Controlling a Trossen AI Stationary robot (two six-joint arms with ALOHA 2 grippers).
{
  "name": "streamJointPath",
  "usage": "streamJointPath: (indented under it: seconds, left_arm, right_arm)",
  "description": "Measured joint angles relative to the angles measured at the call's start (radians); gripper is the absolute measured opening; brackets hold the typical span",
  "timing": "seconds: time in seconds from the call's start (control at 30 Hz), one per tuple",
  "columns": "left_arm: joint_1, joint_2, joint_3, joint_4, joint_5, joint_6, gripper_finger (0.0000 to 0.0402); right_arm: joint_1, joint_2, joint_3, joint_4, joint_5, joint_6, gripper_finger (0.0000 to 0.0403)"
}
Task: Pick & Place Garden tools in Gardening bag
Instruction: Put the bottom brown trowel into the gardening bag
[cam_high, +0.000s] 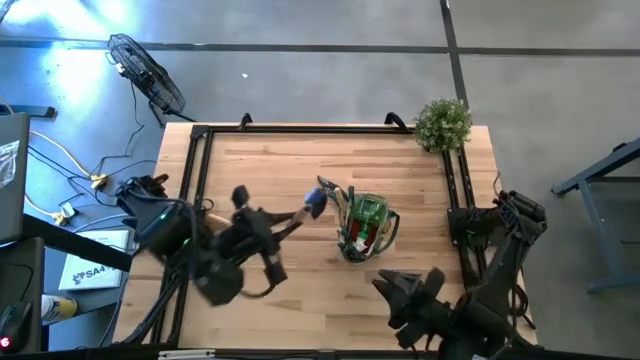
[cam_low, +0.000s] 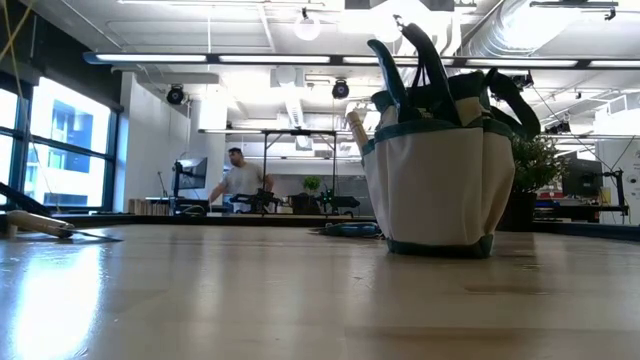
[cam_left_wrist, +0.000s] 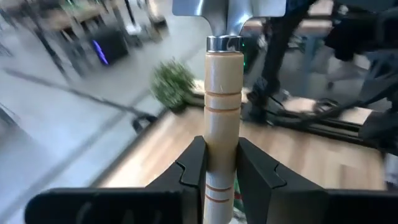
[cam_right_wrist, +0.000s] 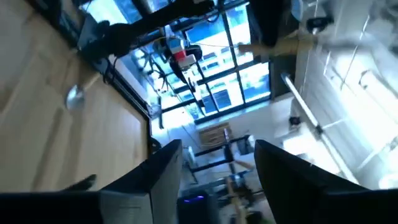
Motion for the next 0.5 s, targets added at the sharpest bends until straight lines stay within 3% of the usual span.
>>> streamJointPath:
  seconds: [0.07, 0.17, 0.3, 0.5]
  left_arm:
    - [0.05, 0.001, 0.0, 0.01, 0.122, -0.038, 0.0052]
    - [0.141, 0.001, 0.0, 0.043, 0.404, -0.071, 0.0052]
    - [0.254, 0.002, 0.0, 0.058, 0.735, -0.184, 0.0052]
    - [0.373, 0.002, 0.0, 0.052, 0.913, -0.327, 0.0052]
  right_arm:
    - [-0.004, 0.0, 0.001, 0.127, -0.017, -0.203, 0.0193]
    - [-0.018, 0.011, 0.002, 0.28, 0.003, -0.444, 0.0193]
    - [-0.039, 0.016, 0.001, 0.289, -0.036, -0.523, 0.0193]
    - [-0.083, 0.016, 0.001, 0.285, 0.001, -0.531, 0.0189]
